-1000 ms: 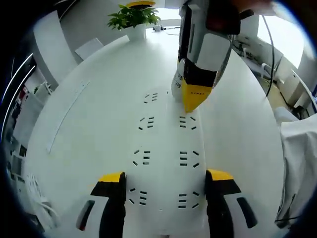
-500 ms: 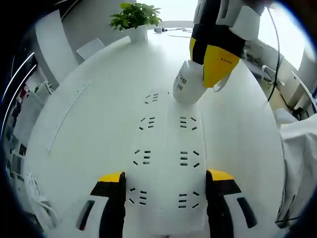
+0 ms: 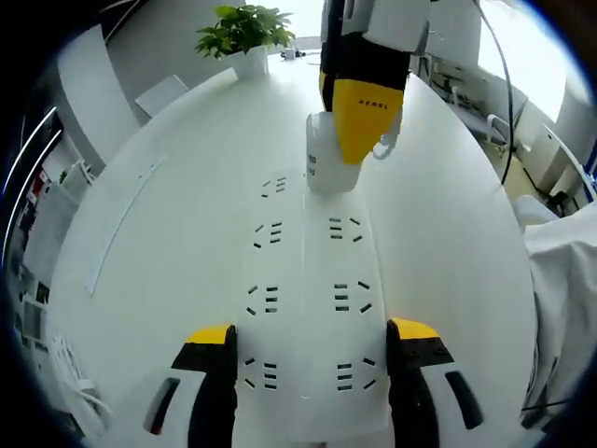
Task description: Straighten the power strip on the desk, plug the charger into it
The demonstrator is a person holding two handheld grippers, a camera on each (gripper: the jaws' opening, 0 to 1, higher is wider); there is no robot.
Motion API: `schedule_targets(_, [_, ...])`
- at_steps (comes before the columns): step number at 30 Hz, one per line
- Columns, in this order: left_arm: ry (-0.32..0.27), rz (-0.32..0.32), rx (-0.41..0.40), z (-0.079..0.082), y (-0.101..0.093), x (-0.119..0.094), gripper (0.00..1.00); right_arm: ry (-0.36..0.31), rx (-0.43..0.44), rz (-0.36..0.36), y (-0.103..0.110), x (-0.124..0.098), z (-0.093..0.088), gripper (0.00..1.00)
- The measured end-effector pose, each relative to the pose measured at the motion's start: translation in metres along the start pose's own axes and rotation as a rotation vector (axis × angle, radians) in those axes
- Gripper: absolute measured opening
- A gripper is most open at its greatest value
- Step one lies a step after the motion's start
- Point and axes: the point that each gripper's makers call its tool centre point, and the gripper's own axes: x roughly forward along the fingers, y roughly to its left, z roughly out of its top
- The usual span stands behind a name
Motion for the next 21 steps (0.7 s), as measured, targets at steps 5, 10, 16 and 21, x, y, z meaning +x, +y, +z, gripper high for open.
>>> schedule_targets(5, [-0.001, 0.002, 0.0, 0.0, 0.0, 0.0, 0.65, 0.013, -0.025, -0.018, -0.004, 0.007, 0.002, 0.2])
schedule_targets(10, [0.001, 0.005, -0.008, 0.0, 0.001, -0.001, 0.65, -0.018, 0.047, -0.003, 0.0, 0.019, -0.013, 0.2])
schedule_targets(16, [0.011, 0.013, -0.02, 0.0, 0.003, -0.001, 0.65, 0.001, 0.0, -0.023, -0.002, 0.017, -0.005, 0.22])
schedule_targets(21, [0.008, 0.017, -0.03, 0.001, 0.005, -0.001, 0.65, 0.056, 0.015, 0.026, -0.009, 0.023, 0.003, 0.23])
